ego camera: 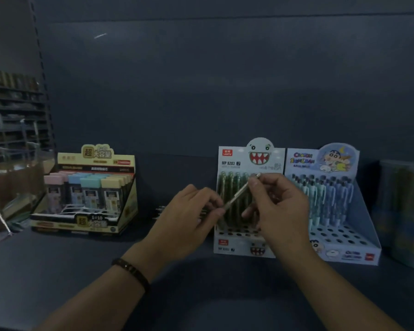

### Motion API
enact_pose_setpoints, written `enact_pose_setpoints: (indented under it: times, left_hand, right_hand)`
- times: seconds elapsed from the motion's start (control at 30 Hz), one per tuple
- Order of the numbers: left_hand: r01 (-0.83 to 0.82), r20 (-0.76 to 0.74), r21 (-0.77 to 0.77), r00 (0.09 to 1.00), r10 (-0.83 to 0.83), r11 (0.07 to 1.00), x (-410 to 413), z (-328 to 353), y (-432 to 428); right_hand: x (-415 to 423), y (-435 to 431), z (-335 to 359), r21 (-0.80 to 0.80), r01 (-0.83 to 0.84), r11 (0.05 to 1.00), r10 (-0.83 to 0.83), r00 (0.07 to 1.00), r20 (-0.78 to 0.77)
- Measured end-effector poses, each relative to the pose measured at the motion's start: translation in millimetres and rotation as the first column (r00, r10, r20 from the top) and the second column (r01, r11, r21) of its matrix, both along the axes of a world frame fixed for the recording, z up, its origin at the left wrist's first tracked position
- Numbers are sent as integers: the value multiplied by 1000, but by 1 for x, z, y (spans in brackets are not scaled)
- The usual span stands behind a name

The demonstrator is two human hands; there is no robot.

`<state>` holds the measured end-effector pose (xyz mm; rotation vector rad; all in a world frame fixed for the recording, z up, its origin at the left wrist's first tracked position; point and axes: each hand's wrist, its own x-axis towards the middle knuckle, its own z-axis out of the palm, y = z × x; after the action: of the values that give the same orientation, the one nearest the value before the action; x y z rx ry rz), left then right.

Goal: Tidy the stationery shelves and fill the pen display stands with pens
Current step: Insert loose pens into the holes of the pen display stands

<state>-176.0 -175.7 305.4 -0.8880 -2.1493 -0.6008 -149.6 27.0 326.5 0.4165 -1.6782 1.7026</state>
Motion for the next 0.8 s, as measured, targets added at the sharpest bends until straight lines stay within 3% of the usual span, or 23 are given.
enact_pose_setpoints:
  times: [0.17, 0.4, 0.57, 0.8]
  left_hand:
    - [4, 147, -55, 989, 4, 998, 0, -4, -6]
    - [-18, 31, -91, 999, 21, 996, -3, -4, -1]
    - [17, 64, -51, 998, -14, 999, -10, -8, -10]
    - [104, 176, -53, 980, -93, 993, -8, -9, -15]
  right_hand:
    - [1, 2, 12, -82, 13, 997, -11, 1000, 29]
    - [-17, 2, 36, 14, -23, 1000, 23, 999, 47]
    - [-23, 7, 5, 118, 184, 976, -175, 981, -78]
    - [-25, 6, 2, 345, 327, 880, -228, 928, -296]
